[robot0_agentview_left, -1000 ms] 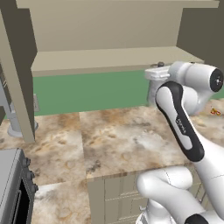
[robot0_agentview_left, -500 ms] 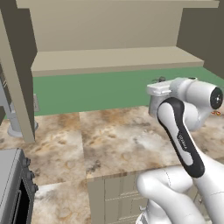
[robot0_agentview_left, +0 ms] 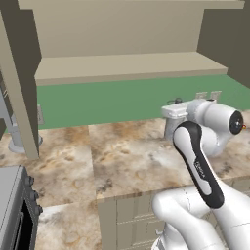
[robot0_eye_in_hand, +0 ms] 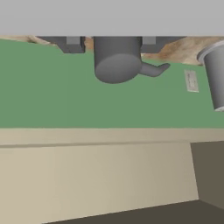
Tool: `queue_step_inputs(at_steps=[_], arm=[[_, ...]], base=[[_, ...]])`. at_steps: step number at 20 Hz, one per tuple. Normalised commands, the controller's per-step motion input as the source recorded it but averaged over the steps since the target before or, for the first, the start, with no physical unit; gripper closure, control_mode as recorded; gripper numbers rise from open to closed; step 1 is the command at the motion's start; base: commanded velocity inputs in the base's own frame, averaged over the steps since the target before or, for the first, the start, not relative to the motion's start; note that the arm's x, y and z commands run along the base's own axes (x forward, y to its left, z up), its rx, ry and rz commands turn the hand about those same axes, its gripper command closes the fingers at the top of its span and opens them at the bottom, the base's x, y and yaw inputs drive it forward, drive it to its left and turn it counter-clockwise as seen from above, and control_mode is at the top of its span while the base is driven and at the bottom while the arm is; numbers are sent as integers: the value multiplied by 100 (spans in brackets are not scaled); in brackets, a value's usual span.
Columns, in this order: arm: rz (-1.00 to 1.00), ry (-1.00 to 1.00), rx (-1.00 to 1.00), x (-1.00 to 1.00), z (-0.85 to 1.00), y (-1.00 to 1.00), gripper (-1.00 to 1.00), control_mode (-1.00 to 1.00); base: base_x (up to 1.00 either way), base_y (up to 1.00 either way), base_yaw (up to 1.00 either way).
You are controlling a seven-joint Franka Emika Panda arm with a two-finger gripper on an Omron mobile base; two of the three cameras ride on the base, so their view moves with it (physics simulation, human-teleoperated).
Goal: Open the cabinet. Pick the soap dispenser and place it next to the sink. Then close the cabinet.
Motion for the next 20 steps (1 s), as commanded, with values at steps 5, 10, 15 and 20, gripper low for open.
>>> queue_step_inputs(at_steps=[5,10,15,20], arm=[[0,1,0,5,-31,0,100,-100],[0,0,0,0,0,0,100,-100],[0,0,0,0,0,0,100,-100],[0,0,0,0,0,0,100,-100]], base=[[0,0,0],[0,0,0],[0,0,0],[0,0,0]])
